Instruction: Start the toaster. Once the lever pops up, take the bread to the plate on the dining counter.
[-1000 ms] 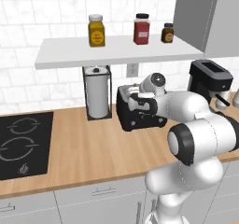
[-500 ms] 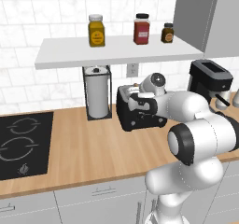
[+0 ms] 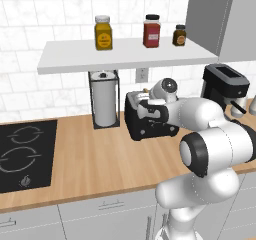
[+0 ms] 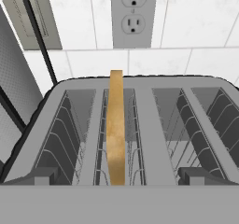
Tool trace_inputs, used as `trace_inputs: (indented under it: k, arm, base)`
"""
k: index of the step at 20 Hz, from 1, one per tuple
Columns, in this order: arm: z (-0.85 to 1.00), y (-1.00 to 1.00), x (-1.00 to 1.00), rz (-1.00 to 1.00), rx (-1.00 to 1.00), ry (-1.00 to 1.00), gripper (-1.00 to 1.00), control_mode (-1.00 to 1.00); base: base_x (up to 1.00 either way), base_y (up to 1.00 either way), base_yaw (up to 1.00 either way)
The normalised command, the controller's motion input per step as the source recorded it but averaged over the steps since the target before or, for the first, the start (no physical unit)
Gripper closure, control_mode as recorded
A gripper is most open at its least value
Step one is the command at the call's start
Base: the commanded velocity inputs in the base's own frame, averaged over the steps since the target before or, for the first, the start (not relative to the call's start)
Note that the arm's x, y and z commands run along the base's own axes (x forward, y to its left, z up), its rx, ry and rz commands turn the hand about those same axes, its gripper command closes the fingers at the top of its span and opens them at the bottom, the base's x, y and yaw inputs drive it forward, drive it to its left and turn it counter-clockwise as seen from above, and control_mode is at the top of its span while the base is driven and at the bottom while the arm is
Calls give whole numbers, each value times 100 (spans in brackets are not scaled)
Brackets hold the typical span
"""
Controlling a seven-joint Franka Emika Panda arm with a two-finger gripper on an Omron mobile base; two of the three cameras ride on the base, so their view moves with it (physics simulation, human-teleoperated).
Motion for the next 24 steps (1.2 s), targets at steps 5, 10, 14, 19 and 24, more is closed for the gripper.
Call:
trace_inputs:
  k: [5,10,14,19,24]
  arm:
    - [0,0,0,0,0,0,-100,-100]
    - [0,0,0,0,0,0,-100,-100]
    - [0,0,0,0,0,0,-100,-100]
    - [0,0,0,0,0,0,-100,-100]
    - [0,0,0,0,0,0,-100,-100]
  base:
    - [0,0,0]
    - [0,0,0]
    - [0,0,0]
    - [0,0,0]
    - [0,0,0]
